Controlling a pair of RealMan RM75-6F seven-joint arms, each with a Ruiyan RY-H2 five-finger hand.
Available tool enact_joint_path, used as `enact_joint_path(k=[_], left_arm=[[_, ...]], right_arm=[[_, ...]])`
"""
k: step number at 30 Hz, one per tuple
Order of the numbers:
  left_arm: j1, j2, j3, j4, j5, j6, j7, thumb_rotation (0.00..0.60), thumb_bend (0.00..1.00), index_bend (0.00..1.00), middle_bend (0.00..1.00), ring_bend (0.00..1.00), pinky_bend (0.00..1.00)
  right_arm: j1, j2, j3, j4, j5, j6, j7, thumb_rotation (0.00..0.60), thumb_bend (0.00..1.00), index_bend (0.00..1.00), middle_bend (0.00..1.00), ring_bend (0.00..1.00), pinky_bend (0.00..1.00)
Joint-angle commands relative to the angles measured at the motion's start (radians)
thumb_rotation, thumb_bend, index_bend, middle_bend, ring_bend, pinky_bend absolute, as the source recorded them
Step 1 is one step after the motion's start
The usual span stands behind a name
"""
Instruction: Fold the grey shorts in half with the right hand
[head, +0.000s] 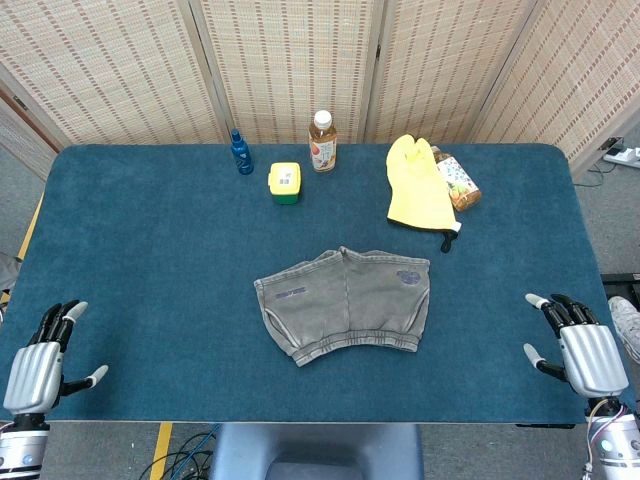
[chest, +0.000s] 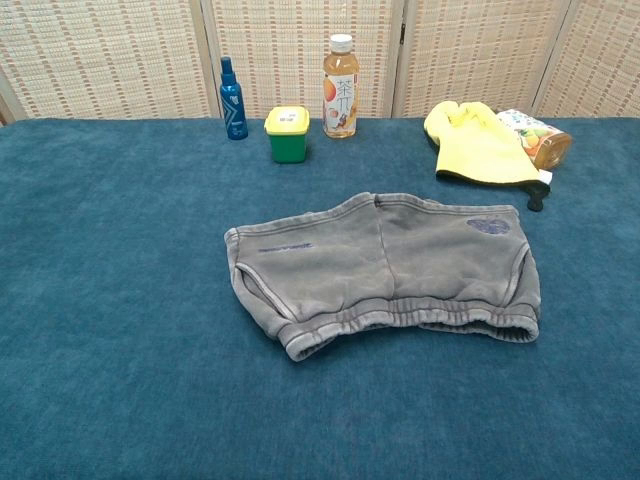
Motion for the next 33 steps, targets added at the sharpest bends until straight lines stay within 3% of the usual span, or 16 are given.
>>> enact_joint_path(k=[1, 6, 11, 16, 19, 27, 33], left_arm=[[-0.002, -0.002, -0.001, 0.000, -0.003, -0.004, 0.004, 0.600, 0.17, 0.14, 0.12, 0.06, 0.28], [0.001, -0.001, -0.001, -0.003, -0.005, 0.002, 0.006, 0.600, 0.17, 0.14, 0.12, 0.06, 0.28], [0.009, 0.005, 0.004, -0.007, -0.002, 0.012, 0.000, 0.600, 0.17, 0.14, 0.12, 0.06, 0.28], [0.016, 0.010, 0.005, -0.008, 0.003, 0.023, -0.008, 0.600, 0.17, 0.14, 0.12, 0.06, 0.28], [0.021, 0.011, 0.007, -0.008, 0.005, 0.028, -0.013, 0.600, 0.17, 0.14, 0.12, 0.06, 0.28], [0.035, 0.017, 0.015, 0.003, 0.000, 0.034, -0.023, 0.600, 0.17, 0.14, 0.12, 0.06, 0.28], [0.040, 0.019, 0.017, 0.007, -0.004, 0.034, -0.025, 0.600, 0.17, 0.14, 0.12, 0.06, 0.28]], right_arm=[[0.004, -0.003, 0.002, 0.002, 0.001, -0.005, -0.001, 0.600, 0.27, 0.19, 0.31, 0.22, 0.22], [0.014, -0.009, 0.006, 0.010, -0.002, -0.012, 0.002, 0.600, 0.27, 0.19, 0.33, 0.25, 0.22], [0.035, -0.017, 0.014, 0.025, -0.019, -0.017, 0.000, 0.600, 0.27, 0.19, 0.44, 0.43, 0.29], [0.090, -0.022, 0.023, 0.048, -0.039, -0.078, -0.010, 0.600, 0.26, 0.23, 0.78, 0.78, 0.57], [0.141, -0.042, 0.027, 0.078, -0.042, -0.147, -0.009, 0.600, 0.23, 0.29, 0.88, 0.90, 0.71], [0.269, -0.168, 0.039, 0.210, -0.030, -0.310, -0.015, 0.600, 0.11, 0.41, 0.94, 0.99, 0.95], [0.348, -0.263, 0.041, 0.326, -0.022, -0.399, -0.016, 0.600, 0.11, 0.49, 0.97, 1.00, 1.00]])
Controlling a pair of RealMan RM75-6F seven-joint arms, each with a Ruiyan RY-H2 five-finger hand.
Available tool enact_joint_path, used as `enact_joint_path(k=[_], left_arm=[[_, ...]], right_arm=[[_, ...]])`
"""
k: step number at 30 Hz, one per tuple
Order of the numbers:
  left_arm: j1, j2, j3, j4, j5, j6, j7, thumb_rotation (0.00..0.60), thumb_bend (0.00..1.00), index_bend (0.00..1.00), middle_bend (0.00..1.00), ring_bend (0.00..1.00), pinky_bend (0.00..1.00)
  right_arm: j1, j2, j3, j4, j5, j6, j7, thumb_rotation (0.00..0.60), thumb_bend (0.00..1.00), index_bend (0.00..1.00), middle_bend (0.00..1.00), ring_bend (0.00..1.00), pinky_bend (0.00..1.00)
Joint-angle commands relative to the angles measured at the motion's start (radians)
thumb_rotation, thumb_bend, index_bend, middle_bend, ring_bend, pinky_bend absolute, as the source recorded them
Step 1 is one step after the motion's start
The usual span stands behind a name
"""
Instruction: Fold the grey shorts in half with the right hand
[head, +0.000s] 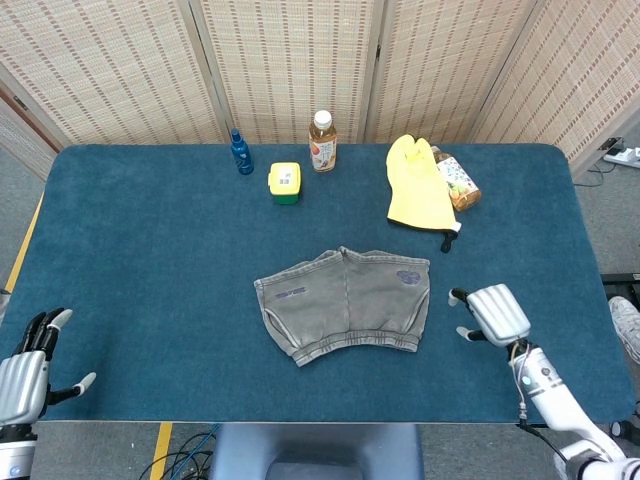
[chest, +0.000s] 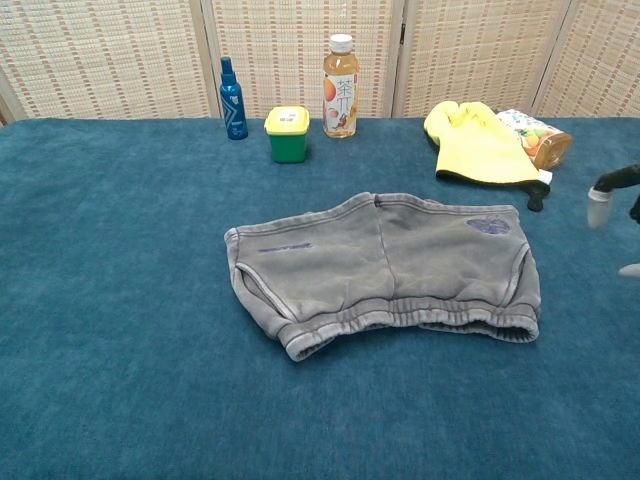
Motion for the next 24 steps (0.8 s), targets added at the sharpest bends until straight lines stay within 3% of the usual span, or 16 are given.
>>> enact_joint_path(k=[1, 13, 24], left_arm=[[0.001, 0.000, 0.001, 0.001, -0.001, -0.002, 0.001, 0.600, 0.17, 0.14, 0.12, 0.06, 0.28], [0.001, -0.006, 0.001, 0.005, -0.009, -0.012, 0.011, 0.600, 0.17, 0.14, 0.12, 0.06, 0.28], [0.003, -0.009, 0.000, 0.013, -0.015, -0.016, 0.009, 0.600, 0.17, 0.14, 0.12, 0.06, 0.28]], right_arm=[[0.049, -0.053, 0.001, 0.066, 0.004, -0.051, 0.000, 0.600, 0.11, 0.49, 0.97, 1.00, 1.00], [0.149, -0.199, -0.025, 0.290, -0.031, -0.098, 0.043, 0.600, 0.12, 0.49, 0.98, 1.00, 1.00], [0.198, -0.273, -0.053, 0.400, -0.045, -0.115, 0.079, 0.600, 0.16, 0.49, 0.98, 1.00, 1.00]])
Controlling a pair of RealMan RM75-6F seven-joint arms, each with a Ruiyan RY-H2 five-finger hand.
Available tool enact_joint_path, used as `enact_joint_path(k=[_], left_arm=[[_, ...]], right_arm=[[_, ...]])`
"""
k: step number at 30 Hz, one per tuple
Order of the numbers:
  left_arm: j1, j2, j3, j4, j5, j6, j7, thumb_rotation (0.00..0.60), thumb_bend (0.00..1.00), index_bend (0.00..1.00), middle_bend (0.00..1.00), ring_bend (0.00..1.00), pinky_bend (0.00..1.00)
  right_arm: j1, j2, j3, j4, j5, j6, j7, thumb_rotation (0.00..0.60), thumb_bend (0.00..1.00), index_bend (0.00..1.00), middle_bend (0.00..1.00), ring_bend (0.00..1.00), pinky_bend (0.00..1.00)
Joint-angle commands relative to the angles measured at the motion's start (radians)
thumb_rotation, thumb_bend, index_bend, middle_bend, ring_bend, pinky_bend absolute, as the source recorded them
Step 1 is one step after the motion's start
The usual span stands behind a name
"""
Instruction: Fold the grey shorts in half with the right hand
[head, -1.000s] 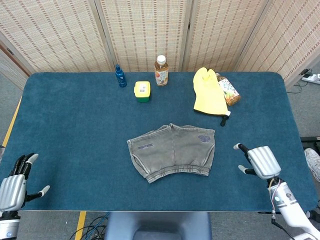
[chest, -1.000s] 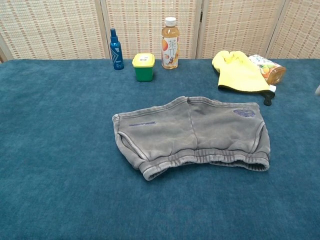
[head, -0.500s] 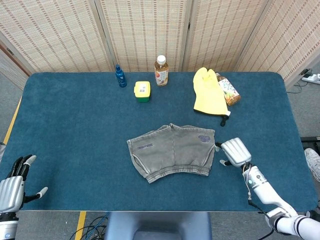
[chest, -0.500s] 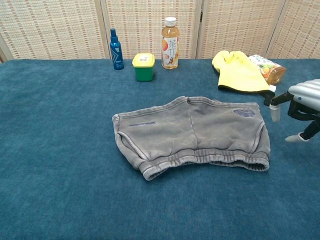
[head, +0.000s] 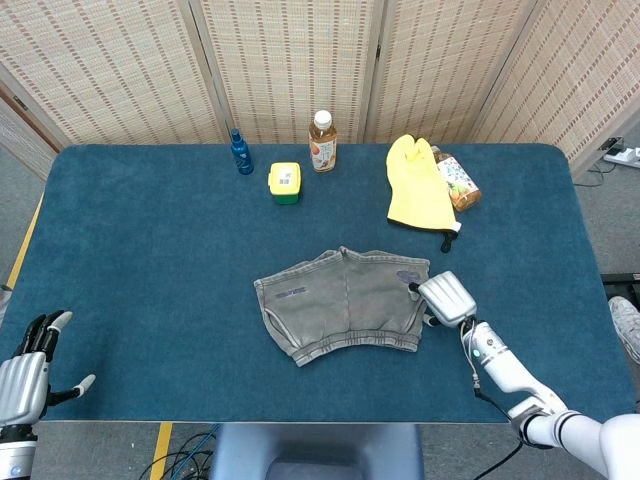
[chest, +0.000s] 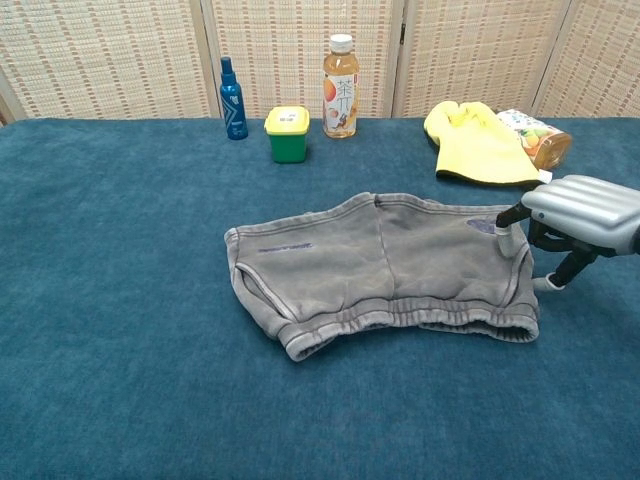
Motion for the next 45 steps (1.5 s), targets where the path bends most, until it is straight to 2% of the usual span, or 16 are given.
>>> enact_joint_path(k=[1, 4, 12, 18, 31, 37, 45], left_arm=[[0.000, -0.001, 0.000, 0.002, 0.000, -0.001, -0.001, 0.600, 0.17, 0.14, 0.12, 0.06, 0.28], [0.001, -0.003, 0.000, 0.004, 0.000, -0.001, -0.002, 0.600, 0.17, 0.14, 0.12, 0.06, 0.28], [0.003, -0.004, 0.000, 0.007, 0.001, 0.000, -0.003, 0.600, 0.17, 0.14, 0.12, 0.06, 0.28], [0.004, -0.001, -0.001, 0.005, 0.002, 0.002, -0.003, 0.600, 0.17, 0.14, 0.12, 0.06, 0.28], [-0.005, -0.004, -0.005, -0.007, 0.009, -0.004, 0.003, 0.600, 0.17, 0.14, 0.12, 0.06, 0.28], [-0.010, -0.008, -0.009, -0.001, 0.012, -0.006, -0.006, 0.600, 0.17, 0.14, 0.12, 0.06, 0.28], [-0.003, -0.008, -0.009, 0.028, 0.007, -0.003, -0.040, 0.600, 0.17, 0.14, 0.12, 0.06, 0.28]], right_arm=[[0.014, -0.017, -0.012, 0.025, -0.005, -0.011, 0.005, 0.600, 0.16, 0.49, 0.98, 1.00, 1.00], [0.023, -0.029, -0.019, 0.045, -0.007, -0.018, 0.005, 0.600, 0.19, 0.50, 0.98, 1.00, 1.00], [0.029, -0.042, -0.039, 0.083, -0.002, -0.021, 0.020, 0.600, 0.40, 0.59, 0.99, 1.00, 1.00], [0.014, -0.015, -0.048, 0.076, -0.007, 0.027, 0.038, 0.600, 0.51, 0.62, 1.00, 1.00, 1.00], [-0.074, 0.153, -0.100, -0.019, -0.010, 0.120, -0.004, 0.600, 0.53, 0.63, 1.00, 1.00, 1.00], [-0.072, 0.189, -0.065, -0.087, -0.018, 0.194, -0.039, 0.600, 0.53, 0.63, 1.00, 1.00, 1.00], [0.011, 0.122, -0.015, -0.130, -0.078, 0.236, -0.051, 0.600, 0.54, 0.63, 1.00, 1.00, 1.00]])
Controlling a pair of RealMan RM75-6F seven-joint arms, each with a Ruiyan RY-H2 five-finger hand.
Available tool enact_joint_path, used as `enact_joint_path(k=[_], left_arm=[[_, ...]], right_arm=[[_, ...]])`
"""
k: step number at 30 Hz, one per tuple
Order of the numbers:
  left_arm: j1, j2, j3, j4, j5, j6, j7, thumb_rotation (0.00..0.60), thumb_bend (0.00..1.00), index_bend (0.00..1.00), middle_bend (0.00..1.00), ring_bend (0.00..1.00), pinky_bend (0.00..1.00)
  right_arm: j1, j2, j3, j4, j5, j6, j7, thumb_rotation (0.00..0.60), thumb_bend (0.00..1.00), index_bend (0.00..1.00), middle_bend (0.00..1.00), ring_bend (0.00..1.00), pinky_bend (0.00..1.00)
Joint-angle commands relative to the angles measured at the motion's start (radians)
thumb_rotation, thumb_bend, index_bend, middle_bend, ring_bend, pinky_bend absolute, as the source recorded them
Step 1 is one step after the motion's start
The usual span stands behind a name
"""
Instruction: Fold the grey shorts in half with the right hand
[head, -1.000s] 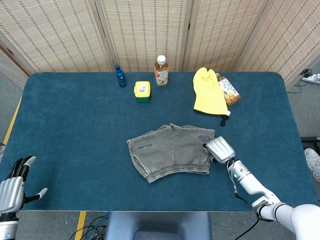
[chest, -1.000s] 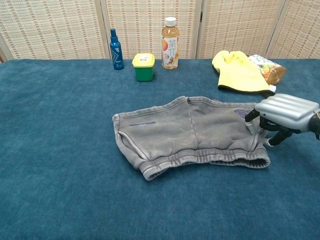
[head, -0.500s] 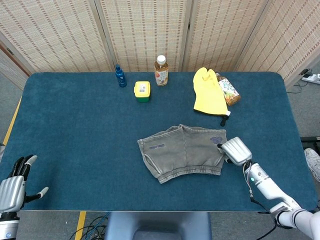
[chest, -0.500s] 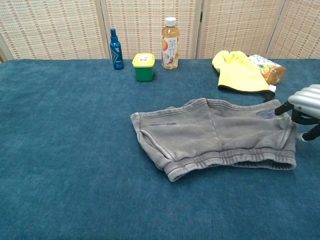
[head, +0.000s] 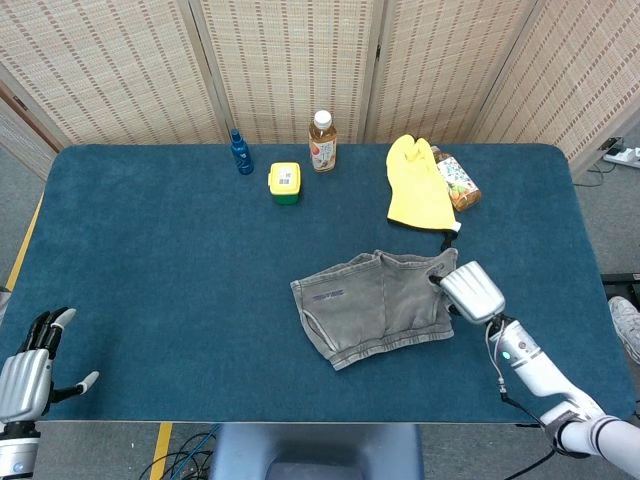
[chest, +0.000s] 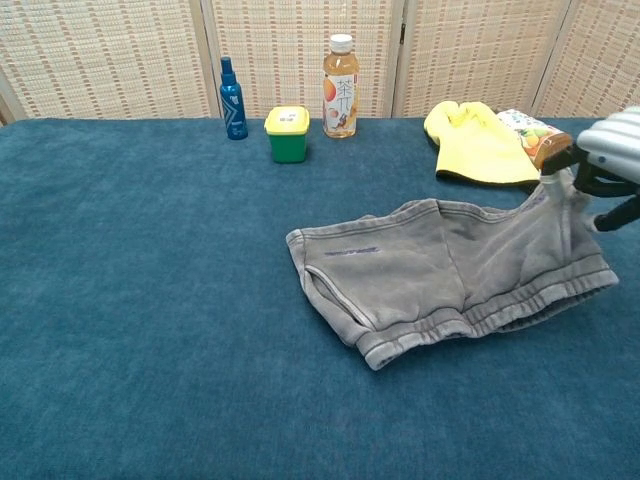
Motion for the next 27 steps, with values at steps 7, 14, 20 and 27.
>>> enact_joint_path(k=[7, 14, 20, 27], left_arm=[[0.017, 0.001, 0.005, 0.036, -0.011, 0.008, -0.039, 0.600, 0.17, 0.14, 0.12, 0.06, 0.28], [0.029, 0.001, 0.010, 0.054, -0.019, 0.009, -0.056, 0.600, 0.17, 0.14, 0.12, 0.06, 0.28], [0.033, 0.003, 0.009, 0.064, -0.023, 0.008, -0.067, 0.600, 0.17, 0.14, 0.12, 0.06, 0.28], [0.036, 0.001, 0.010, 0.072, -0.025, 0.004, -0.073, 0.600, 0.17, 0.14, 0.12, 0.06, 0.28]], right_arm=[[0.118, -0.105, 0.032, 0.001, -0.081, 0.005, 0.016, 0.600, 0.51, 0.63, 1.00, 1.00, 1.00], [0.191, -0.171, 0.037, 0.004, -0.105, -0.033, 0.016, 0.600, 0.49, 0.63, 1.00, 1.00, 1.00], [0.232, -0.223, 0.035, 0.012, -0.112, -0.055, 0.018, 0.600, 0.49, 0.63, 1.00, 1.00, 1.00], [0.260, -0.266, 0.025, 0.015, -0.106, -0.091, 0.001, 0.600, 0.49, 0.63, 1.00, 1.00, 1.00]])
